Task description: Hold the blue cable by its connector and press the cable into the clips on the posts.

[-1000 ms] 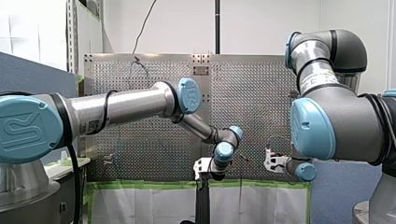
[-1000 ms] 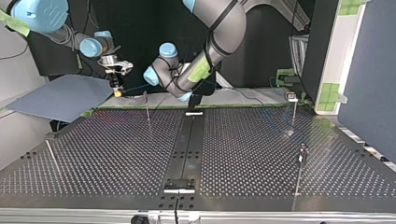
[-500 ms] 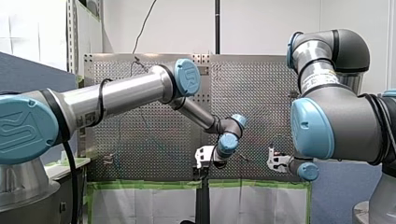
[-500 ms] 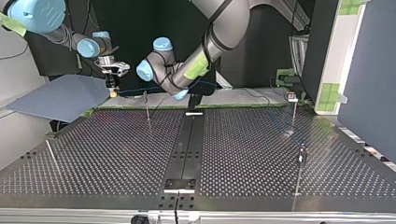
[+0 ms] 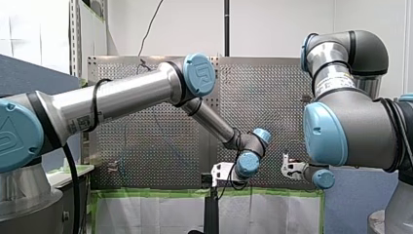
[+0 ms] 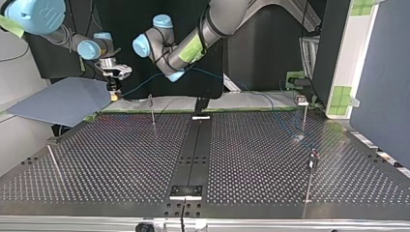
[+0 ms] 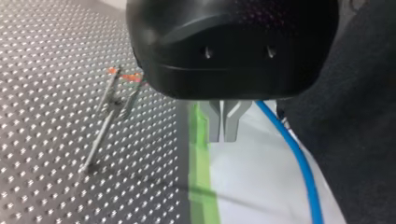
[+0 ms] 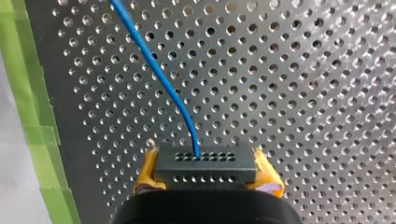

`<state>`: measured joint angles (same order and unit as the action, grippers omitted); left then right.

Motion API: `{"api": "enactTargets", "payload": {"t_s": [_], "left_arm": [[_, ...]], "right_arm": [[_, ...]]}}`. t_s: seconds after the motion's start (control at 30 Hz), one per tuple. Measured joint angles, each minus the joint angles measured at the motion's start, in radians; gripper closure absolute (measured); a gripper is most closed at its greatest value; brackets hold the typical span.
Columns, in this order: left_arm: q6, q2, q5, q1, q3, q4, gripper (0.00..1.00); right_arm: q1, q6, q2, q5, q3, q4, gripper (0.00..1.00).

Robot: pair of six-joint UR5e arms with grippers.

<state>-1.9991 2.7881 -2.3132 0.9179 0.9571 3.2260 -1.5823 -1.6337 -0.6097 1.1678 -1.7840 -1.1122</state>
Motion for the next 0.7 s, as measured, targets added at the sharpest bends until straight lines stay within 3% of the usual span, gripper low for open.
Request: {"api": "enactTargets", "payload": {"t_s": [0.43,0.7], "left_arm": [[0.032,0.005,0.028,0.001,-0.049,-0.103,1.0],[0.034,0.047,0.061,-0.013,-0.079,-0.175,1.0]], "right_arm": [[0.019,-0.016,0.0,0.0,0.008,0.004,1.0],[0.024,-0.023,0.001,0.0,0.02,0.014,1.0]]}}
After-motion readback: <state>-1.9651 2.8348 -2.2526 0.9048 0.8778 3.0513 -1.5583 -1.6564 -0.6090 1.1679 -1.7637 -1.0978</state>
